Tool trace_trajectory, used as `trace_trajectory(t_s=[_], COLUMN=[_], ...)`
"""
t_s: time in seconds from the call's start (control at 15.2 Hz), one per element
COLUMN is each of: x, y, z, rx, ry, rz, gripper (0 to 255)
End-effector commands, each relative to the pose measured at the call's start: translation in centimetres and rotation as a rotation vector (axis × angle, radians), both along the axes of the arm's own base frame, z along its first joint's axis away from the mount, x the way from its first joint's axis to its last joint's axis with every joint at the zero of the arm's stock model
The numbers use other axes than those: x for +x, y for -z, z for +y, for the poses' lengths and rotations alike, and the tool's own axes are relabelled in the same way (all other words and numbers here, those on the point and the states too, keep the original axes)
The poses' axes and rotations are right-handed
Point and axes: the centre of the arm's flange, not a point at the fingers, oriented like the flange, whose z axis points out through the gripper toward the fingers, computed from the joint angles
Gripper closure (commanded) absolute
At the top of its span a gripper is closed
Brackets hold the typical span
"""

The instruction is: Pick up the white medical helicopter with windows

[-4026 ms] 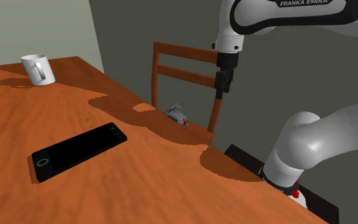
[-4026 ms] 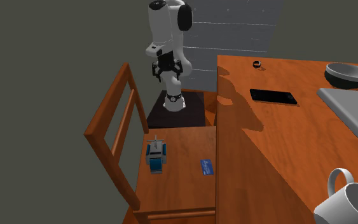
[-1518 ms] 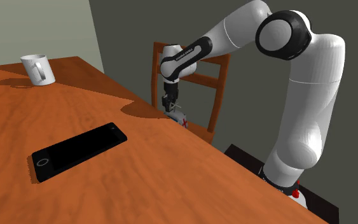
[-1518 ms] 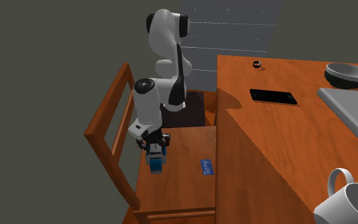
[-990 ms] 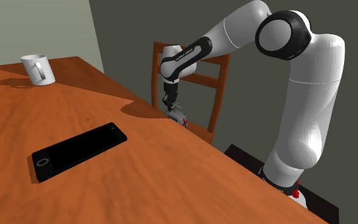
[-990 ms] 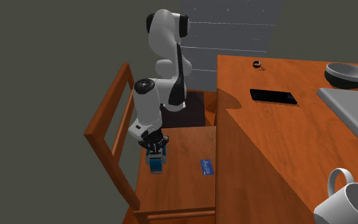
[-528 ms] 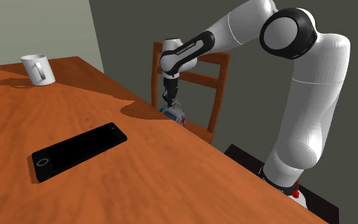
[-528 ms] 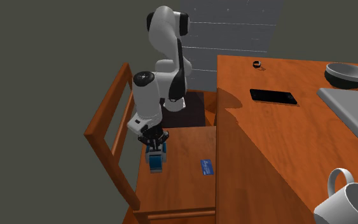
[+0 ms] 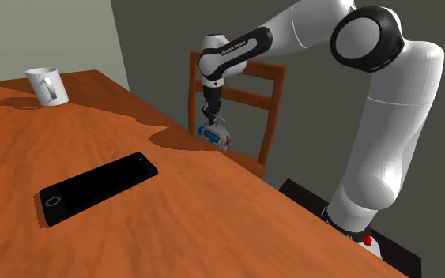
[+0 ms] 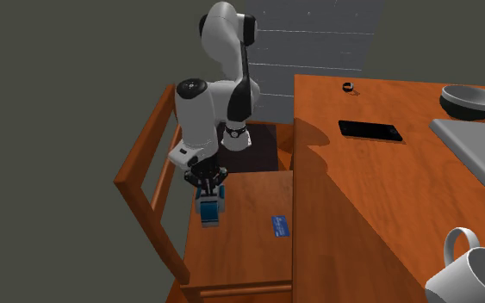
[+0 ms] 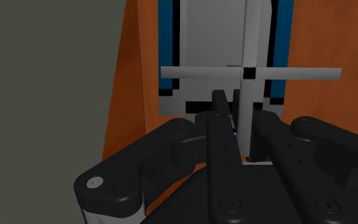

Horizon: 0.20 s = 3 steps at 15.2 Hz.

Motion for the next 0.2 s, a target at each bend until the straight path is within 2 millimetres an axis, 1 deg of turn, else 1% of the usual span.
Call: trace_trajectory(t_s=[0.0, 0.13], x=[0.05, 0.05], y=[-1.06, -1.14], z=[-0.1, -0.1], rx=[0.0, 0.0], ry=[0.0, 0.0], rz=[-0.001, -0.001], gripper=[255, 255])
